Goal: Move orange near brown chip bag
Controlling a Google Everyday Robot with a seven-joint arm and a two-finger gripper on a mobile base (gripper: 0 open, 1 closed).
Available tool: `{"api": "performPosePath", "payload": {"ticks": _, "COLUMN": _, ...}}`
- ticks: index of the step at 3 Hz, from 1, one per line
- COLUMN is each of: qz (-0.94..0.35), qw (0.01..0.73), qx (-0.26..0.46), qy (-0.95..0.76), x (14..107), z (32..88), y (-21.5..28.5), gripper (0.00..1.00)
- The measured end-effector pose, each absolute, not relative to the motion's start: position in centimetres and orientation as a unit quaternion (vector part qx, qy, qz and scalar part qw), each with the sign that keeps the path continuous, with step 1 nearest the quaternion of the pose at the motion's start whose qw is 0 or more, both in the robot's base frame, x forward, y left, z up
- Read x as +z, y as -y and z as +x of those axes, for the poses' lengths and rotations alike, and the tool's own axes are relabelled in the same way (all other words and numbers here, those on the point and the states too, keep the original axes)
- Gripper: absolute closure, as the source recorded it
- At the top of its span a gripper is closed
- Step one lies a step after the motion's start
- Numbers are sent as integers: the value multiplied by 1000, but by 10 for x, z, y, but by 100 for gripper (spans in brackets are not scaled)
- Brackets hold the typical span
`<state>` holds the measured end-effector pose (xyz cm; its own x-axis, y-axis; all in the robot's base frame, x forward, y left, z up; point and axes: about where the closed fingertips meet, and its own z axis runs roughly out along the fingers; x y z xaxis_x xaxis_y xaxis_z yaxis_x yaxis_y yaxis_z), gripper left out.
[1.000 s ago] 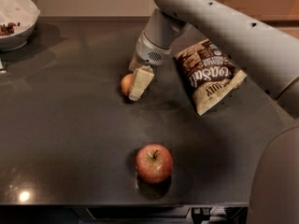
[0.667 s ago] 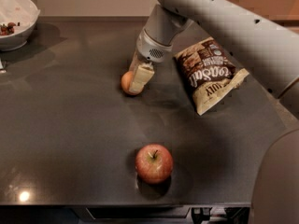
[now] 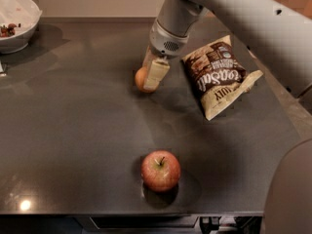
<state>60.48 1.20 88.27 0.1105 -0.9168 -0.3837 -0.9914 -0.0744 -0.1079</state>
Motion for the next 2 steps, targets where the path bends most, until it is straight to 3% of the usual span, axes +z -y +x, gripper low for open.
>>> {"api": "performPosePath", "payload": {"ticks": 2, "qz": -699, "qw": 152, "qx": 76, "qy": -694, "x": 876, "z": 620, "y": 41, "gripper": 100}}
